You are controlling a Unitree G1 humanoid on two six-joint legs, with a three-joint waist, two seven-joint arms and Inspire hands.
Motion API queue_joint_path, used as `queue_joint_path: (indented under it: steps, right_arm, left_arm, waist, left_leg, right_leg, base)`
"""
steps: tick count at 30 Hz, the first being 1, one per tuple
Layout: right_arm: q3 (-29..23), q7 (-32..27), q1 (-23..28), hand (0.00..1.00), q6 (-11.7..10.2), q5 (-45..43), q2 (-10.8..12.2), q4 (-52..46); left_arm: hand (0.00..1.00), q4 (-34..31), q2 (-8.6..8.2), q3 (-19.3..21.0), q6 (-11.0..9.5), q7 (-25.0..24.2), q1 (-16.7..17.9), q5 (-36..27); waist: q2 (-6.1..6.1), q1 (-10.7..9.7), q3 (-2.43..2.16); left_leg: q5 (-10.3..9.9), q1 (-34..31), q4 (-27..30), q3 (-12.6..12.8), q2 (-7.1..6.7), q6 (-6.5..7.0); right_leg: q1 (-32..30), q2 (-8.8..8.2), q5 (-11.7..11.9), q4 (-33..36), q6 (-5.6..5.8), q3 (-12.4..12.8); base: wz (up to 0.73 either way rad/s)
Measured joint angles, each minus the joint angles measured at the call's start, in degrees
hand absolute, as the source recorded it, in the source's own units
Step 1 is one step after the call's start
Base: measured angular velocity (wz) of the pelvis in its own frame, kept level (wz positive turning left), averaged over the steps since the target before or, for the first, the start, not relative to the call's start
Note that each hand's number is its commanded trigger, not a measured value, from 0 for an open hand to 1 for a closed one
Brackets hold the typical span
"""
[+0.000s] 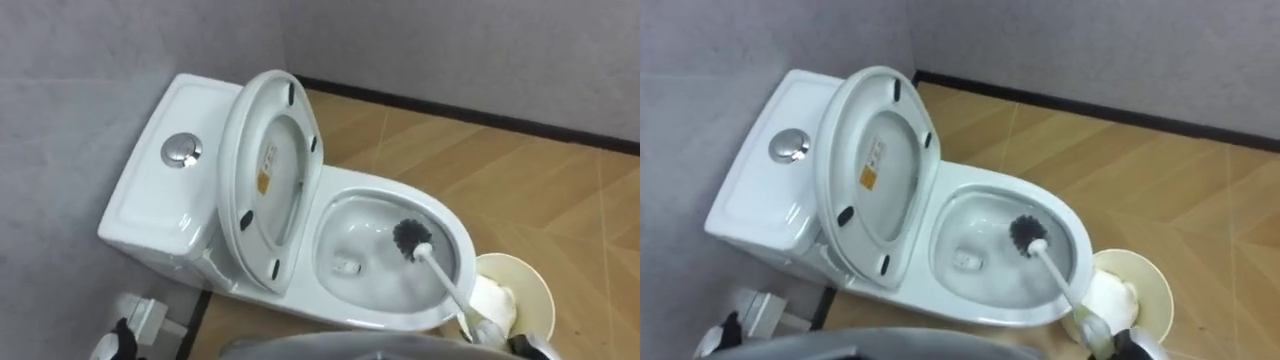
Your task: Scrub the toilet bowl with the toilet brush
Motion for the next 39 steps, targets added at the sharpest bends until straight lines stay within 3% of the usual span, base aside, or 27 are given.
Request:
queue_joint_path:
  steps: [5, 10, 13, 21, 22, 23, 39]
  right_arm:
    - [-1.52, -2.74, 0.25, 1.0, -2.44, 5.14, 0.72, -0.06]
    - [-7.31, -8.16, 0.14, 1.0, -4.15, 8.58, 2.01, 0.51]
    - [-9.64, -11.09, 0.48, 1.0, -4.37, 12.16, 2.28, 0.4]
    - [-10.91, -15.1, 1.41, 1.0, -5.02, 16.39, 2.46, 0.5]
    - [-10.91, -15.28, 1.4, 0.6, -5.24, 17.0, 2.47, 0.55]
    - [-10.91, -15.39, 1.36, 0.0, -5.48, 17.63, 2.47, 0.67]
    - [-11.52, -16.51, 1.31, 0.0, -5.99, 17.67, 2.57, 3.23]
  left_arm:
    - [0.0, 1.42, -0.06, 0.44, -0.27, 0.09, -1.66, -1.73]
    - [0.0, 1.53, -0.23, 0.98, -0.75, 0.14, -3.52, -2.32]
    - [0.0, 1.85, -0.87, 1.96, -0.75, 0.16, -4.22, -2.66]
    - [0.0, 3.39, -1.13, 2.11, -0.78, 0.17, -3.65, -2.69]
    - [0.0, 3.43, -1.13, 2.11, -0.87, 0.17, -3.66, -2.71]
    - [0.0, 3.57, -1.13, 2.09, -1.2, 0.17, -3.73, -2.85]
    - [0.0, 4.51, -1.15, 2.01, -1.55, -0.46, -4.11, -2.4]
  waist:
    - [0.03, -2.58, -0.03]
    - [0.67, -4.52, 0.04]
    - [0.77, -6.06, -0.02]
    - [0.95, -7.25, -0.06]
    - [0.95, -7.28, -0.06]
    - [0.98, -7.28, -0.04]
    - [1.34, -7.32, -0.04]
  left_leg:
    - [0.0, 0.46, -0.43, 2.04, 0.63, -0.01]
    - [0.0, 1.48, -1.22, 4.58, 0.86, -0.01]
    - [0.0, 1.8, -1.98, 4.91, 0.75, -0.01]
    - [0.0, 2.29, -2.04, 6.03, 0.7, 0.0]
    - [0.0, 2.3, -2.04, 6.05, 0.7, 0.0]
    - [-0.01, 2.25, -2.04, 6.05, 0.72, 0.0]
    - [-0.01, 2.13, -2.67, 6.05, 0.75, 0.01]
  right_leg:
    - [-0.28, 0.75, 0.52, -0.6, -0.31, 2.05]
    - [-0.86, 1.2, 0.7, -0.58, -0.29, 5.14]
    - [-1.21, 1.25, 0.95, -0.53, -0.08, 5.75]
    - [-1.45, 1.43, 1.74, -0.89, 0.07, 7.72]
    - [-1.37, 1.46, 1.76, -1.09, 0.08, 7.77]
    - [-1.37, 1.51, 1.89, -1.3, 0.11, 7.79]
    - [-1.72, 1.7, 2.28, -1.55, 0.21, 8.05]
  base:
    - [-0.19]
    - [-0.24]
    - [-0.15]
    - [-0.12]
    - [0.0]
    - [0.0]
    - [0.0]
